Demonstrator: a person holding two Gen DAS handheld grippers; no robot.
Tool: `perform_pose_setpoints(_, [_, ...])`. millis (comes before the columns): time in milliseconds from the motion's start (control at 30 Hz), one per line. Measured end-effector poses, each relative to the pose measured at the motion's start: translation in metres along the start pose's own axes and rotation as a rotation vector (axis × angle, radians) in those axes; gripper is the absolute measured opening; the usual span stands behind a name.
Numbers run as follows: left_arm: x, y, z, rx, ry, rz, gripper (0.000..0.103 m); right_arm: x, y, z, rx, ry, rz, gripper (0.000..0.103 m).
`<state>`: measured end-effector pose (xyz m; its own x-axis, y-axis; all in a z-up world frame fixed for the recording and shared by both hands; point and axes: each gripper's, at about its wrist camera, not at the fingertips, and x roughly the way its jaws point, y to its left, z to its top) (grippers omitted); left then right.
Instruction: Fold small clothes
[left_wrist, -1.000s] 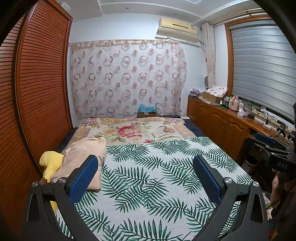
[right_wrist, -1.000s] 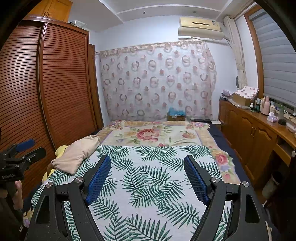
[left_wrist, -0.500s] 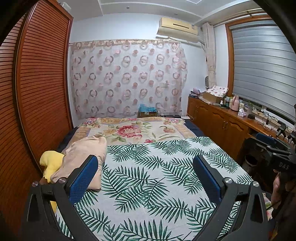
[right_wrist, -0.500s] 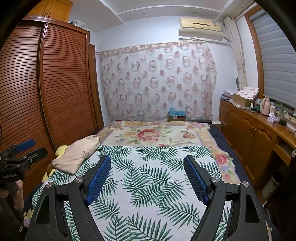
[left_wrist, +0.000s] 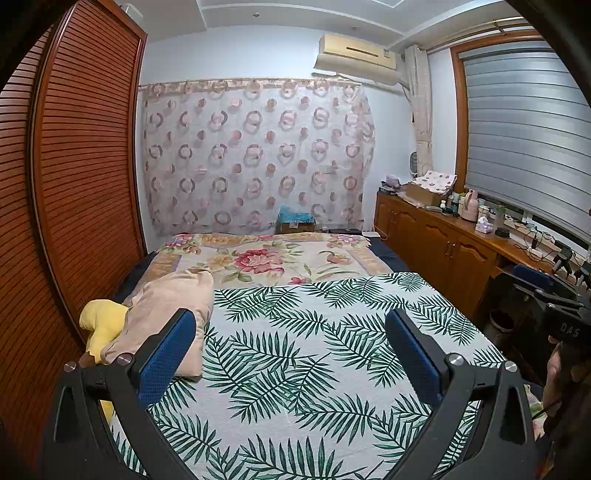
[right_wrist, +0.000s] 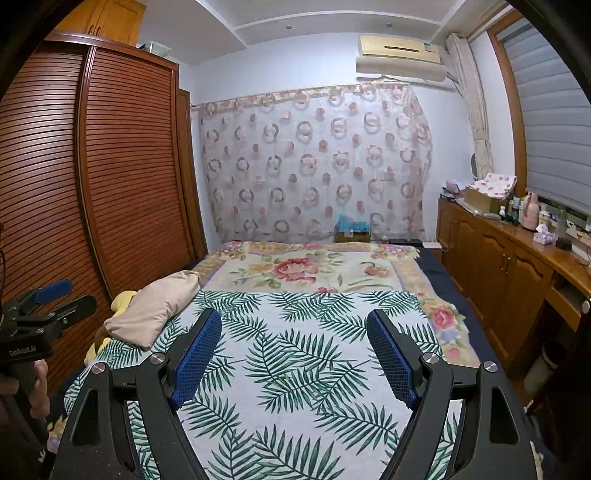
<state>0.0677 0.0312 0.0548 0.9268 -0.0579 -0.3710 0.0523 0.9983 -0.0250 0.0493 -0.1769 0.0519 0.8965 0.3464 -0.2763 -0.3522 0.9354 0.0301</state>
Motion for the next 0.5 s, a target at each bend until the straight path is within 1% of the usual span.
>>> perform_pose_setpoints(500, [-0.0005,0.0008,0.0000,-0.003,0.000,0.000,0.102,0.0005,0.0016,-0.0016,-0.003,-0.005,-0.002,0.083])
